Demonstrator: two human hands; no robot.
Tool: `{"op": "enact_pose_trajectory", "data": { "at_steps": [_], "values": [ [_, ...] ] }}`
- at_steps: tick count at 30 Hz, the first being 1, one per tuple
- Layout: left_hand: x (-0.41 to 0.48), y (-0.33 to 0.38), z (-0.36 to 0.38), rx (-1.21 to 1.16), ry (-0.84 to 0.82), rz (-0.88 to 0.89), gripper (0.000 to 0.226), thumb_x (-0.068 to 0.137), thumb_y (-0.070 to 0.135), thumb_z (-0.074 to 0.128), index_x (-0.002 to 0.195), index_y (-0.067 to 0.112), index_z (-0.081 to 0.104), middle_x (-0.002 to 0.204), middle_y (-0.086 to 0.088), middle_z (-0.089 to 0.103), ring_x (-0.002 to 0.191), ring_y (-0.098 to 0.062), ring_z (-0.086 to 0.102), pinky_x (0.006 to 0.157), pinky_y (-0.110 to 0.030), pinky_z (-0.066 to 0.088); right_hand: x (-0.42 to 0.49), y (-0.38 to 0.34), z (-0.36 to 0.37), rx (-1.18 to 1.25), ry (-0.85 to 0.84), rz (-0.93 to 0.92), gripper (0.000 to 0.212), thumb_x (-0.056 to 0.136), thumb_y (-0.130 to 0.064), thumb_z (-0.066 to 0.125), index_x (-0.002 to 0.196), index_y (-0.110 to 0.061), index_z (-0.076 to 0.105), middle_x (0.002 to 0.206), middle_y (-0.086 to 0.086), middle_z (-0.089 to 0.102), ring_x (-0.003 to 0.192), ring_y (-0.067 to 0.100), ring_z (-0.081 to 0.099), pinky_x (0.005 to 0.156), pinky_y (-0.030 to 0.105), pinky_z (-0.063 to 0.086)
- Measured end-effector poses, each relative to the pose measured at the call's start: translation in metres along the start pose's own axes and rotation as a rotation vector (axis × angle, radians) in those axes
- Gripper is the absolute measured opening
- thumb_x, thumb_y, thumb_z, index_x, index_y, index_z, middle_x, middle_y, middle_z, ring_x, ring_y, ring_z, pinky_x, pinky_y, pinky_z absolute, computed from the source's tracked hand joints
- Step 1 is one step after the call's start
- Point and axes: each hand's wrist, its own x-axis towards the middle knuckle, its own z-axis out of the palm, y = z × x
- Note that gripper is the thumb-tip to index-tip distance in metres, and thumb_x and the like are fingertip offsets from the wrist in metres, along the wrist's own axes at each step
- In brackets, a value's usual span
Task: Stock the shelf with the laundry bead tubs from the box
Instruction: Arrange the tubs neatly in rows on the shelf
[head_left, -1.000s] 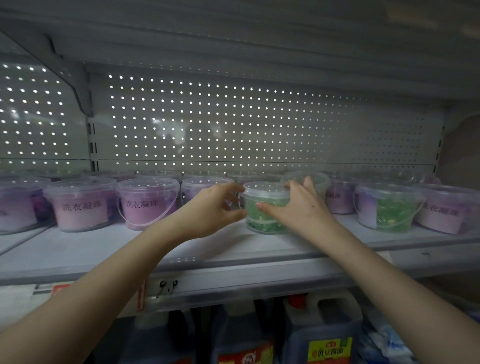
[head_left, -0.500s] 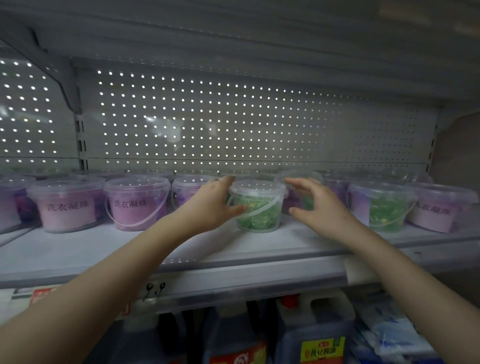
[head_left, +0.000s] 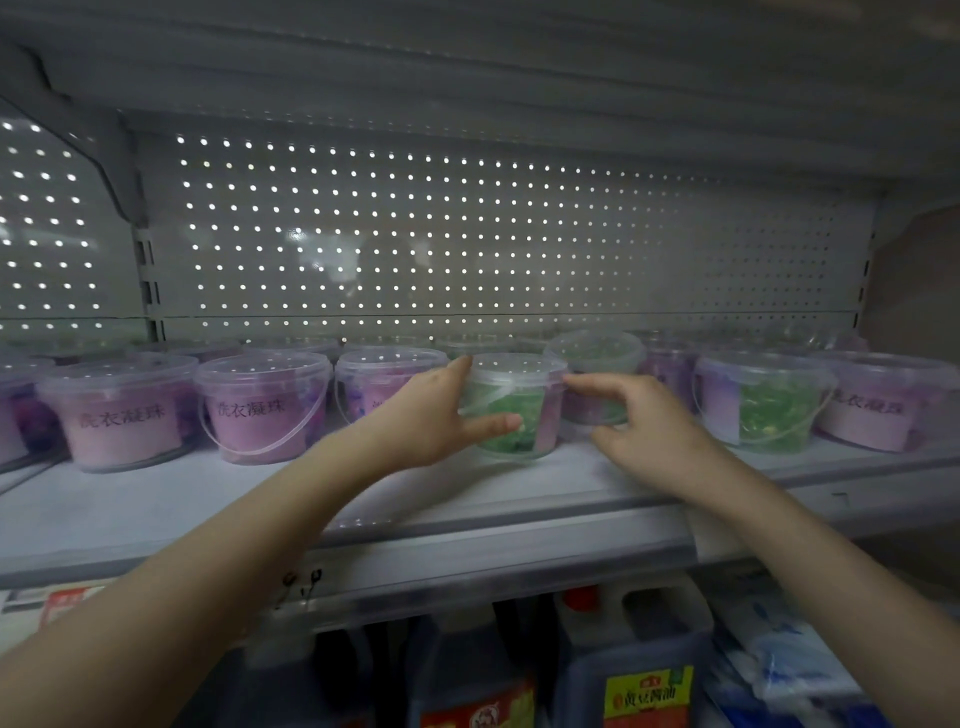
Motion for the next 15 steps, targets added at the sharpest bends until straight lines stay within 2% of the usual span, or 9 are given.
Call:
{"op": "enact_pose_trajectory", "data": {
  "at_steps": [2, 3, 6, 8, 10, 13, 15],
  "values": [
    [0.004, 0.000, 0.000, 0.003, 0.052, 0.003, 0.072, 0.081, 0.057, 0.056, 0.133, 0.009, 0.043, 0.122, -0.013, 0.045, 0.122, -0.028, 0.043, 0.097, -0.030, 0.035, -0.003, -0.005, -0.003, 0.006, -0.025, -0.014, 0.064, 0.077, 0.008, 0.050, 0.134, -0.021, 0.051, 0.121, -0.018, 0.051, 0.121, -0.002, 0.044, 0.104, 0.015, 0.032],
    [0.003, 0.001, 0.001, 0.003, 0.079, 0.014, 0.075, 0.081, 0.057, 0.057, 0.137, 0.012, 0.040, 0.124, -0.012, 0.042, 0.120, -0.028, 0.042, 0.101, -0.031, 0.034, 0.000, -0.006, -0.004, 0.020, -0.001, -0.003, 0.063, 0.078, 0.008, 0.051, 0.134, -0.020, 0.051, 0.121, -0.017, 0.052, 0.118, -0.002, 0.047, 0.103, 0.014, 0.033],
    [-0.001, 0.007, 0.008, 0.052, 0.155, 0.095, 0.078, 0.081, 0.055, 0.059, 0.148, 0.030, 0.026, 0.127, -0.008, 0.035, 0.120, -0.026, 0.040, 0.109, -0.034, 0.031, 0.022, 0.008, -0.003, 0.082, 0.079, 0.077, 0.063, 0.077, 0.011, 0.053, 0.133, -0.017, 0.051, 0.128, -0.002, 0.057, 0.118, 0.011, 0.054, 0.105, 0.031, 0.042],
    [-0.004, 0.012, 0.010, 0.067, 0.158, 0.132, 0.068, 0.085, 0.050, 0.058, 0.145, 0.033, 0.031, 0.126, -0.007, 0.036, 0.124, -0.025, 0.037, 0.108, -0.033, 0.029, 0.035, 0.015, 0.000, 0.178, -0.025, 0.133, 0.069, 0.077, 0.015, 0.051, 0.138, -0.017, 0.043, 0.136, 0.007, 0.051, 0.124, 0.018, 0.051, 0.105, 0.036, 0.042],
    [-0.006, 0.013, 0.010, 0.067, 0.145, 0.140, 0.063, 0.087, 0.045, 0.058, 0.144, 0.032, 0.034, 0.129, -0.007, 0.038, 0.127, -0.024, 0.036, 0.108, -0.031, 0.028, 0.045, 0.020, 0.006, 0.186, -0.146, 0.117, 0.070, 0.079, 0.016, 0.050, 0.141, -0.013, 0.038, 0.140, 0.008, 0.047, 0.129, 0.020, 0.046, 0.108, 0.034, 0.039],
    [-0.007, 0.009, 0.010, 0.075, 0.130, 0.167, 0.063, 0.089, 0.039, 0.059, 0.145, 0.030, 0.032, 0.137, -0.008, 0.038, 0.131, -0.023, 0.037, 0.107, -0.028, 0.028, 0.050, 0.025, 0.008, 0.067, -0.158, 0.061, 0.057, 0.084, 0.002, 0.060, 0.136, -0.016, 0.046, 0.133, 0.004, 0.054, 0.123, 0.017, 0.052, 0.106, 0.034, 0.040],
    [-0.007, 0.005, 0.008, 0.097, 0.101, 0.182, 0.065, 0.089, 0.037, 0.059, 0.146, 0.029, 0.029, 0.146, -0.010, 0.036, 0.139, -0.020, 0.029, 0.109, -0.026, 0.024, 0.047, 0.026, 0.004, 0.015, -0.126, 0.030, 0.048, 0.086, -0.012, 0.065, 0.132, -0.020, 0.051, 0.129, 0.000, 0.056, 0.119, 0.012, 0.052, 0.105, 0.029, 0.039]
  ]
}}
